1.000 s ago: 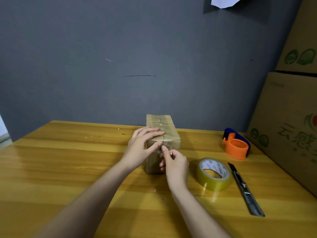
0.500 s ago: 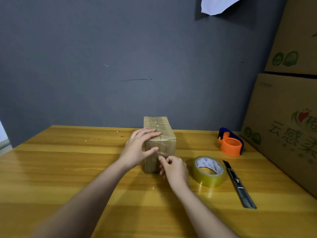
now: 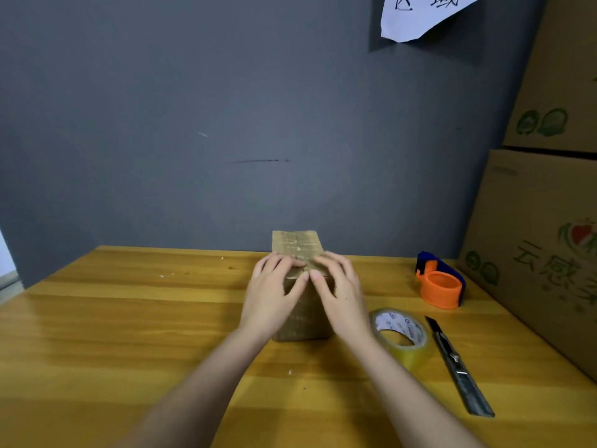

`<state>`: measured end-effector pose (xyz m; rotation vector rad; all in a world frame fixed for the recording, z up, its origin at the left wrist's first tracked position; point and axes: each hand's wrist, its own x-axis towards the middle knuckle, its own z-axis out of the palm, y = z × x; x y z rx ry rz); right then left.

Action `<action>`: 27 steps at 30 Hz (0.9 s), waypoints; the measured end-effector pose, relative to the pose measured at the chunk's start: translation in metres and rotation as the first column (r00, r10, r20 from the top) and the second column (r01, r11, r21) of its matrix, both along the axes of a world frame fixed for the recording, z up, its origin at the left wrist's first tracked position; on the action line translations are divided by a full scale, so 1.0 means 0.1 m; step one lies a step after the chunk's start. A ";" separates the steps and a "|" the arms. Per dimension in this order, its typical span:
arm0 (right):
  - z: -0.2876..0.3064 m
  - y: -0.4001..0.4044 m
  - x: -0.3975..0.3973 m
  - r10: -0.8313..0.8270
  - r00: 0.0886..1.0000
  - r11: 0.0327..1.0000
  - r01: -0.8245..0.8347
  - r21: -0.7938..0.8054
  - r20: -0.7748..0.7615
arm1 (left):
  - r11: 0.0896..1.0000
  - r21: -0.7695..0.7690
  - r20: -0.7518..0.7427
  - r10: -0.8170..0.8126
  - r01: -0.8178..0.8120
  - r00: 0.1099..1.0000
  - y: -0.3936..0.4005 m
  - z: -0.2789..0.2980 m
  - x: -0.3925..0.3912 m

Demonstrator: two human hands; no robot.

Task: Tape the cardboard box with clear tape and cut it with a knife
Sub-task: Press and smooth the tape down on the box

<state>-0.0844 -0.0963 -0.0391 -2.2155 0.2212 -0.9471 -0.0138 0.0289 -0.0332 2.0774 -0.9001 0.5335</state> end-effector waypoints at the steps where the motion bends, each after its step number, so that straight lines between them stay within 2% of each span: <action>1: -0.04 0.00 0.01 0.035 0.999 0.998 -0.037 0.052 0.024 | 1.000 -0.017 0.001 0.005 -0.005 1.000 -0.02 -0.02 0.00; 3: -0.09 0.00 0.02 0.056 0.996 0.990 -0.064 0.127 0.065 | 1.000 -0.029 0.025 0.007 -0.006 1.000 -0.05 -0.05 0.01; 7: -0.15 -0.03 0.03 0.079 0.993 0.990 -0.089 0.113 0.089 | 1.000 -0.015 0.125 0.010 -0.008 0.992 -0.03 -0.12 0.06; 14: -0.18 -0.17 -0.04 0.163 0.987 0.984 -0.163 -0.069 -0.006 | 0.997 0.079 0.242 -0.015 -0.005 0.970 0.05 -0.19 0.13; 22: -0.11 -0.23 -0.16 0.102 0.974 0.944 -0.159 -0.289 -0.203 | 0.974 0.225 0.263 -0.076 0.015 0.962 0.11 -0.18 0.18; 24: -0.11 -0.22 -0.15 0.114 0.971 0.951 -0.168 -0.261 -0.210 | 0.971 0.233 0.234 -0.107 0.051 0.966 0.13 -0.15 0.18; 27: -0.12 -0.15 -0.10 0.170 0.983 0.982 -0.174 -0.066 -0.067 | 0.984 0.079 0.073 -0.166 0.160 0.983 0.15 -0.11 0.13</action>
